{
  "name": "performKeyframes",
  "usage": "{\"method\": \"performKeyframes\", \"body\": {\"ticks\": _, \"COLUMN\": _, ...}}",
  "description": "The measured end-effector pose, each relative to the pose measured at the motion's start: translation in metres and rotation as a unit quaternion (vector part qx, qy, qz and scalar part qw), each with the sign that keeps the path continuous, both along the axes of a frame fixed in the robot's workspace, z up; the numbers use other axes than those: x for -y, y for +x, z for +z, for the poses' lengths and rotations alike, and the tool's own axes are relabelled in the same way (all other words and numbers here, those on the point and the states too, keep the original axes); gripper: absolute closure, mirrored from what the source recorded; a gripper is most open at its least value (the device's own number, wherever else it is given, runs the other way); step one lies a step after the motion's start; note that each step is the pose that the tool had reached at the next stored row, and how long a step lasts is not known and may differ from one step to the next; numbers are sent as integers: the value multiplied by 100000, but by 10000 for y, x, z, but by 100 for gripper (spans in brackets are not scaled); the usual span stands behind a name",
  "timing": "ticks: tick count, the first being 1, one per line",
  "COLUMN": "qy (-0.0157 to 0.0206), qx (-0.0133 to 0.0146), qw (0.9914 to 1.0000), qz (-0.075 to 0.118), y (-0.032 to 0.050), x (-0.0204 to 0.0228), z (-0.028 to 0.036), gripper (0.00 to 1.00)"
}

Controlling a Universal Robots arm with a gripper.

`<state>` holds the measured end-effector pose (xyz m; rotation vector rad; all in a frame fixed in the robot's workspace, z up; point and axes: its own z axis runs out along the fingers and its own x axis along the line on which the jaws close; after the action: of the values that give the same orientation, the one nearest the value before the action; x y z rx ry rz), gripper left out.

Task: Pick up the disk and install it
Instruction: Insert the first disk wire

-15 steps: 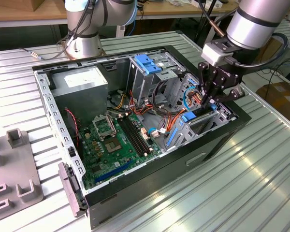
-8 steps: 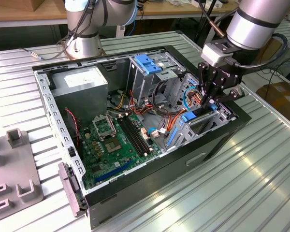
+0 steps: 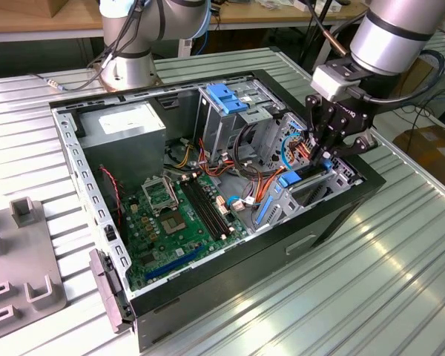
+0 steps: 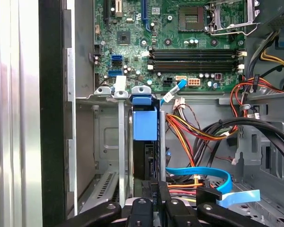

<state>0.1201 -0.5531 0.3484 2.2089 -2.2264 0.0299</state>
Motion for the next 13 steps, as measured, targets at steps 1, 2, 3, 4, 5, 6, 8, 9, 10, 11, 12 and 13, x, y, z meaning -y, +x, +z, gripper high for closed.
{"method": "performKeyframes", "body": {"ticks": 1, "qy": 7, "qx": 1, "qw": 100000, "qz": 1, "y": 0, "x": 1, "z": -1, "gripper": 83}}
{"method": "performKeyframes", "body": {"ticks": 2, "qy": 3, "qx": -1, "qw": 100000, "qz": 2, "y": 0, "x": 5, "z": -2, "gripper": 83}}
{"method": "performKeyframes", "body": {"ticks": 3, "qy": 3, "qx": 0, "qw": 100000, "qz": 1, "y": 0, "x": 11, "z": -3, "gripper": 83}}
{"method": "performKeyframes", "body": {"ticks": 4, "qy": 8, "qx": -1, "qw": 100000, "qz": 0, "y": 0, "x": 16, "z": -4, "gripper": 83}}
{"method": "performKeyframes", "body": {"ticks": 5, "qy": 2, "qx": -1, "qw": 100000, "qz": 0, "y": 0, "x": 17, "z": -5, "gripper": 83}}
{"method": "performKeyframes", "body": {"ticks": 6, "qy": -4, "qx": -1, "qw": 100000, "qz": 2, "y": 0, "x": 17, "z": -6, "gripper": 83}}
{"method": "performKeyframes", "body": {"ticks": 8, "qy": -1, "qx": 0, "qw": 100000, "qz": 1, "y": 0, "x": 18, "z": -12, "gripper": 83}}
{"method": "performKeyframes", "body": {"ticks": 9, "qy": 4, "qx": 0, "qw": 100000, "qz": -1, "y": 0, "x": 18, "z": -15, "gripper": 83}}
{"method": "performKeyframes", "body": {"ticks": 10, "qy": 8, "qx": 0, "qw": 100000, "qz": 0, "y": 0, "x": 18, "z": -18, "gripper": 83}}
{"method": "performKeyframes", "body": {"ticks": 11, "qy": -9, "qx": -2, "qw": 100000, "qz": 1, "y": 0, "x": 18, "z": -21, "gripper": 83}}
{"method": "performKeyframes", "body": {"ticks": 12, "qy": -10, "qx": 1, "qw": 100000, "qz": 0, "y": 0, "x": 18, "z": -25, "gripper": 83}}
{"method": "performKeyframes", "body": {"ticks": 13, "qy": -8, "qx": 1, "qw": 100000, "qz": 0, "y": 0, "x": 18, "z": -29, "gripper": 83}}
